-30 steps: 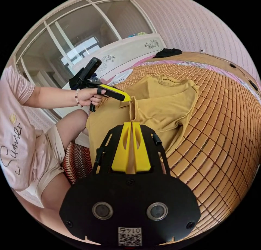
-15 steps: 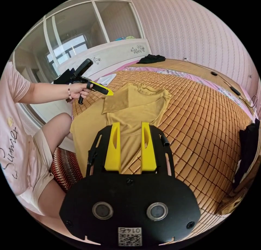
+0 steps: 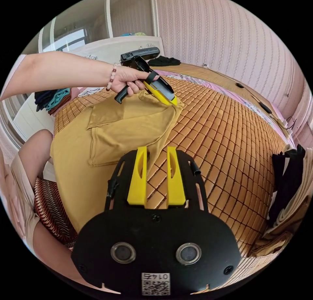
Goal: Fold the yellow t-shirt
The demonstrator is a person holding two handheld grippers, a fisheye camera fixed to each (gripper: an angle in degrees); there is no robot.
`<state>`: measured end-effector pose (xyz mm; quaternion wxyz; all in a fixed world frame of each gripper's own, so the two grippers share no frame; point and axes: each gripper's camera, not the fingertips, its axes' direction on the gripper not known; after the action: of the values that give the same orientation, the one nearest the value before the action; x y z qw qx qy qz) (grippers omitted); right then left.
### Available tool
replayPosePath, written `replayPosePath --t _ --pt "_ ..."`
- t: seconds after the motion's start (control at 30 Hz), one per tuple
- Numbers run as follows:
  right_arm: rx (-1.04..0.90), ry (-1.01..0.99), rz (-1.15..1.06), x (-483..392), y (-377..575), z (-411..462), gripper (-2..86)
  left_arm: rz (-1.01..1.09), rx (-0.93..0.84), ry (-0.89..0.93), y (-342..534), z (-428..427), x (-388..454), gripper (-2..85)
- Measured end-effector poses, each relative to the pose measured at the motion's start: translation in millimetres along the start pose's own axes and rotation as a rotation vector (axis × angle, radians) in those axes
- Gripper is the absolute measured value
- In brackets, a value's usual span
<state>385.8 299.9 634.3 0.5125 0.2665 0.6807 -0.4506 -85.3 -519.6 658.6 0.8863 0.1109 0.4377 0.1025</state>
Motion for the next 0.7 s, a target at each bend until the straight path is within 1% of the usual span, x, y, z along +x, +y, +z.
replayPosePath --t 0.03,0.1,0.17,0.2,0.3,0.47,0.57,0.7 --pt "0.014 -0.044 0.009 0 -4 3 9.1 0.016 0.004 -0.004 -2 2 4 8.1" --pt "0.023 -0.057 0.004 -4 -8 6 8.3 0.039 -0.009 -0.063 -5 5 10 4.7" --pt "-0.032 0.006 -0.014 -8 -11 14 5.5 0.057 -0.039 -0.111 -9 8 15 1.0" --pt "-0.062 0.051 0.018 -5 -14 18 2.3 0.062 -0.047 -0.108 -12 8 19 0.4" --pt "-0.054 0.025 0.038 2 -15 17 0.7 0.096 -0.019 -0.077 -21 3 33 -0.5" --pt "-0.068 0.051 0.095 21 -16 18 -0.1 0.131 -0.04 -0.12 -36 15 58 0.6" --pt "-0.075 0.026 0.129 32 -17 18 -0.2 0.13 -0.068 -0.148 -39 22 67 3.9" --pt "-0.086 0.009 0.142 40 -21 22 -0.2 0.087 -0.078 -0.192 -39 6 72 7.8"
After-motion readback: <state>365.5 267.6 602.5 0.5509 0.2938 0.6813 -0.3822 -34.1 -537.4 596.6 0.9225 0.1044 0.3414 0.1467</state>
